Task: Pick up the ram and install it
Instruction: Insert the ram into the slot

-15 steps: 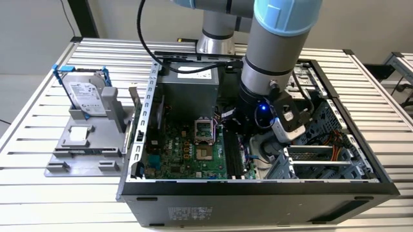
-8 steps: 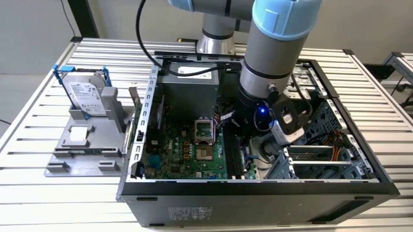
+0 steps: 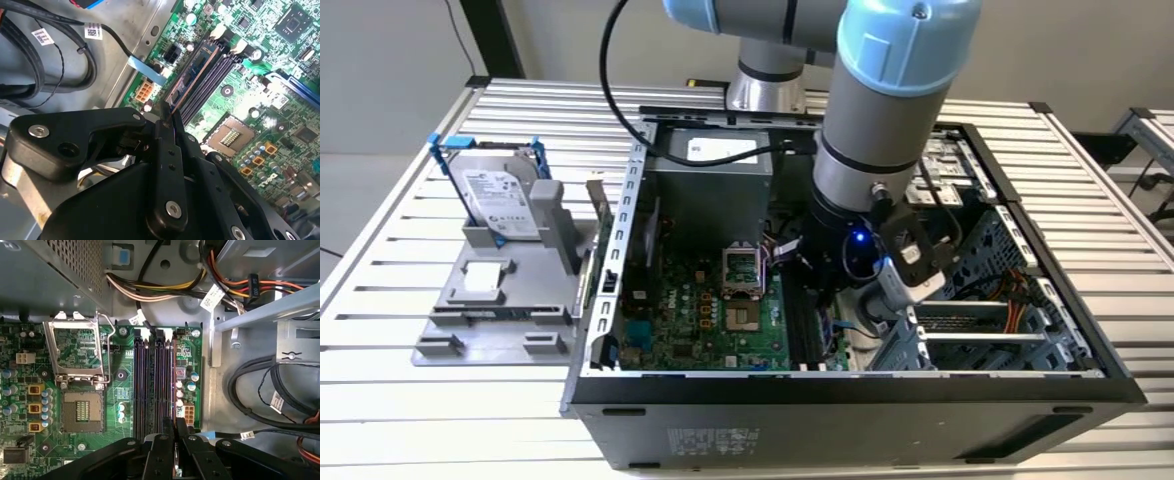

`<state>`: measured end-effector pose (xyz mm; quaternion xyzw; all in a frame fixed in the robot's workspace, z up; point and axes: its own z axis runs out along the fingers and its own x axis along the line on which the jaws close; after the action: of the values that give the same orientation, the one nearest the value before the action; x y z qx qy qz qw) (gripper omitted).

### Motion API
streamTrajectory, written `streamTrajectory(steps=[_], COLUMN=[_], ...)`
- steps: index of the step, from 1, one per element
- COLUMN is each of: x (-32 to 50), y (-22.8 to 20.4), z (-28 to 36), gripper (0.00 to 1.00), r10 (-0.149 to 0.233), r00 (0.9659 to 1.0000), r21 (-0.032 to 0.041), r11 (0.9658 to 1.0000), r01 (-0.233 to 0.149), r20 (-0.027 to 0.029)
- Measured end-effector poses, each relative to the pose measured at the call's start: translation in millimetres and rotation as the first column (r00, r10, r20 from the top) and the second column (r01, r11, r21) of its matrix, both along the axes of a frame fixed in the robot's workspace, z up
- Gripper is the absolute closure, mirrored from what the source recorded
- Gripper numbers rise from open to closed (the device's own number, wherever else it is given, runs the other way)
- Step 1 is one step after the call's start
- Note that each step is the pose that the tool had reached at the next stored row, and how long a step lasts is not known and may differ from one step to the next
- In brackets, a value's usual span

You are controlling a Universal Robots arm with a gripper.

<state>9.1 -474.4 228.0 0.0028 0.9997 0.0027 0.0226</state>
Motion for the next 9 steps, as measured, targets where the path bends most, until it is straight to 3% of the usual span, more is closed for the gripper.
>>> streamTrajectory(steps=[9], x=[-0.2], y=[-3.2], z=[-4.0], gripper=[1.0], r10=[0.004], r00=[1.0], r21=[-0.0011], r11=[1.0], r01=[-0.004], r20=[0.0])
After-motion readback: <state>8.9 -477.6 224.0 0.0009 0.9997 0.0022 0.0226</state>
